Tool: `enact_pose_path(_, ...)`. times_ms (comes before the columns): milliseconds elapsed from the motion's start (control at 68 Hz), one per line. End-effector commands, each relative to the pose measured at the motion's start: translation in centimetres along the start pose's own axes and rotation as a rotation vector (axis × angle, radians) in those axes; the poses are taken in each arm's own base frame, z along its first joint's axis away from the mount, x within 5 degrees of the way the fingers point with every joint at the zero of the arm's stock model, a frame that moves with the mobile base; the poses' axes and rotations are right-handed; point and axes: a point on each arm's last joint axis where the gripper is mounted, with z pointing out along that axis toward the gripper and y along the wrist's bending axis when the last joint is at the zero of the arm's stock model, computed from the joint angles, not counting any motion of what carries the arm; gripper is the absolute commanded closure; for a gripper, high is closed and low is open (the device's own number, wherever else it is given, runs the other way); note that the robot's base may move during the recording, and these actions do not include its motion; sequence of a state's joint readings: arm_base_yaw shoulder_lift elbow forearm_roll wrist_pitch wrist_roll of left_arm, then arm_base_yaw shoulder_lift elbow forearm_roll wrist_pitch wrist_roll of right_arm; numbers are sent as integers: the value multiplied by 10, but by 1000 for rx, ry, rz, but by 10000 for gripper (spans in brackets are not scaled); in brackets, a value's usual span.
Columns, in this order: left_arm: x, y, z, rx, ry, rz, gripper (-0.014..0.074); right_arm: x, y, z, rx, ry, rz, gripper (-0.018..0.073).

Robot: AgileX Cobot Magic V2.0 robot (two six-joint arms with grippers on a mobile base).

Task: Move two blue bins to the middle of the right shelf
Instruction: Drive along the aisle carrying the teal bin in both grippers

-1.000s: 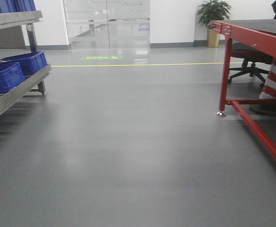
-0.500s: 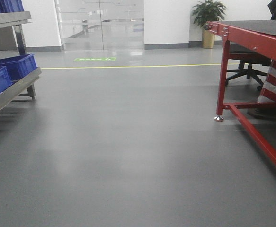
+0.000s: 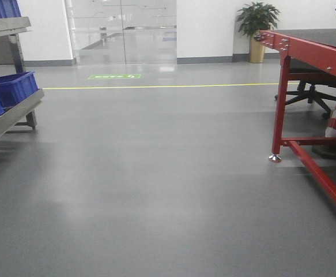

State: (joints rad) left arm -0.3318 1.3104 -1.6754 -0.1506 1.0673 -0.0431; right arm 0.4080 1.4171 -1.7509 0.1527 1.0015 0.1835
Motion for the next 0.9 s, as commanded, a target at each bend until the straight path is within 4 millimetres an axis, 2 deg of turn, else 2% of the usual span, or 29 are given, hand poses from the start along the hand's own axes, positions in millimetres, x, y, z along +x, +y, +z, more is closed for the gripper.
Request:
enact_pose_path(0, -6, -4, -12, 25, -77, 10, 707, -13, 2, -14, -15, -135, -16, 713)
enact_pose_path(882, -6, -4, -12, 25, -77, 10, 707, -13, 2, -14, -15, -135, -16, 713)
